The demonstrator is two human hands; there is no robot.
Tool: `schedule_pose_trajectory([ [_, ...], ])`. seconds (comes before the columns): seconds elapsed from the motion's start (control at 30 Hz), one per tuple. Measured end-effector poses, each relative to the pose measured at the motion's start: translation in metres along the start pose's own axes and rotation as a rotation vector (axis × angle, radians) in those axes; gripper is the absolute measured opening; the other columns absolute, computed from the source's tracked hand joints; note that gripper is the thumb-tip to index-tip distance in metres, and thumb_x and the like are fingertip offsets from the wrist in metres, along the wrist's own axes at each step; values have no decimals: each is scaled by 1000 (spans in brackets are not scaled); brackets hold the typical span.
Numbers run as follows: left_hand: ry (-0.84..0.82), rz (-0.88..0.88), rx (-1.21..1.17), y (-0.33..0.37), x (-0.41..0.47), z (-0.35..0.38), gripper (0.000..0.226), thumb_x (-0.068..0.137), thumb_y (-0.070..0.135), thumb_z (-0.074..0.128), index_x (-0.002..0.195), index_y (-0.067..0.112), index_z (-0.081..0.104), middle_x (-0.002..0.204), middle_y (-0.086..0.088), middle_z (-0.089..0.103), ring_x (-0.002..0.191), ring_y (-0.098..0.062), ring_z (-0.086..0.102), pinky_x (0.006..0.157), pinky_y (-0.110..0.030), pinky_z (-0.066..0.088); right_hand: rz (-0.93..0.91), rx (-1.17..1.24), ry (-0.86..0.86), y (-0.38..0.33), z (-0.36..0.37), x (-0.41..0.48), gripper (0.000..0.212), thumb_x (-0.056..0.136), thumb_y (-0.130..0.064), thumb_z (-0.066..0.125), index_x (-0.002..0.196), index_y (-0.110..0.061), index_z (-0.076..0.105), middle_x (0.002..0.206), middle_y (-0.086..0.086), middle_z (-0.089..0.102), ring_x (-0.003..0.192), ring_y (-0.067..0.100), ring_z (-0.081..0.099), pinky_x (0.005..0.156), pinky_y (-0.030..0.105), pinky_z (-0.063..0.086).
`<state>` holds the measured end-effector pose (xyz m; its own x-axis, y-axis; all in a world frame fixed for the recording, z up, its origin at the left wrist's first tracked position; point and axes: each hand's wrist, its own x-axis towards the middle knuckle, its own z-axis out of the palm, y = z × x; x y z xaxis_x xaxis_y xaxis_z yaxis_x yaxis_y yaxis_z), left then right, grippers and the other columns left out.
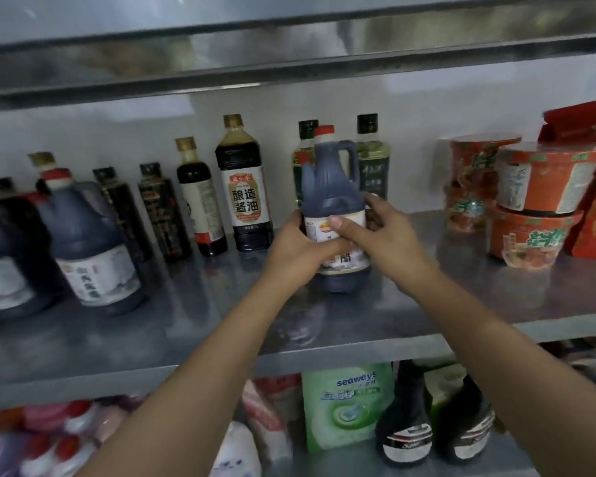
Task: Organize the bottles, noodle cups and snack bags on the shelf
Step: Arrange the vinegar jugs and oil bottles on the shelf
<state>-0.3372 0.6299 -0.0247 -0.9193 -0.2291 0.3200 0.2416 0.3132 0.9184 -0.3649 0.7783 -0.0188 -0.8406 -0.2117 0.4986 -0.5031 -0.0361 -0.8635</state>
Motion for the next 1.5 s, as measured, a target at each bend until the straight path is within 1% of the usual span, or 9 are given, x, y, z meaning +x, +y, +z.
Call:
schedule_pose_trajectory([
  [0.1,69,-30,74,-3,-12,-61,81,40,50,87,111,21,63,89,7,76,74,-11,72,72,-36,61,-14,33,-104,-4,58,6,33,82,-23,80,109,-33,62,106,-6,73,94,1,70,82,21,57],
  [0.37,142,-82,81,-19,-25,-154,74,38,51,88,103,22,67,88,7,78,83,-14,74,84,-43,61,-8,88,-185,-11,150,10,45,80,-24,81,121,-23,64,105,-5,74,93,2,71,81,20,57],
  [0.53,83,-89,56,-32,-15,-157,66,48,46,93,105,23,67,90,8,78,83,-11,75,86,-42,61,-1,37,-234,-2,149,14,44,92,-20,68,135,-16,58,109,-12,70,96,-3,69,80,11,51],
  [0.6,65,-93,9,-41,-12,-154,53,61,38,94,106,25,67,93,11,78,87,-8,74,88,-39,60,11,34,-256,5,147,12,37,99,-14,57,133,-27,54,110,-19,68,100,-8,66,83,10,49],
  [0.73,93,-49,-138,-51,-10,-147,39,80,32,83,114,20,67,99,7,77,91,-6,73,81,-25,58,29,66,-219,19,148,13,39,100,-9,52,124,-38,50,101,-31,70,99,-10,66,81,11,51],
  [0.83,72,-20,-258,-56,-11,-148,35,92,32,68,121,14,66,106,2,77,98,-8,72,81,-21,56,33,106,-221,25,146,13,40,95,-16,56,128,-37,51,110,-22,70,103,-5,66,87,18,54],
  [1.0,53,39,-268,-60,-12,-148,57,84,46,61,129,12,62,117,-1,74,108,-11,70,92,-27,56,61,128,-314,32,142,9,58,93,-18,56,143,-36,35,122,-17,68,117,2,63,89,20,53],
  [1.2,34,52,-246,-65,-13,-149,51,87,36,68,132,13,59,117,0,73,104,-8,70,79,-19,55,83,120,-359,33,140,6,66,94,-12,58,149,-36,30,131,-12,63,123,5,60,95,22,52],
  [1.5,10,-21,-265,-71,-10,-151,58,79,37,80,129,14,62,117,-3,74,108,-18,71,96,-39,56,110,118,-394,33,141,7,78,82,-28,64,154,-23,33,133,-12,61,120,-1,60,93,16,50],
])
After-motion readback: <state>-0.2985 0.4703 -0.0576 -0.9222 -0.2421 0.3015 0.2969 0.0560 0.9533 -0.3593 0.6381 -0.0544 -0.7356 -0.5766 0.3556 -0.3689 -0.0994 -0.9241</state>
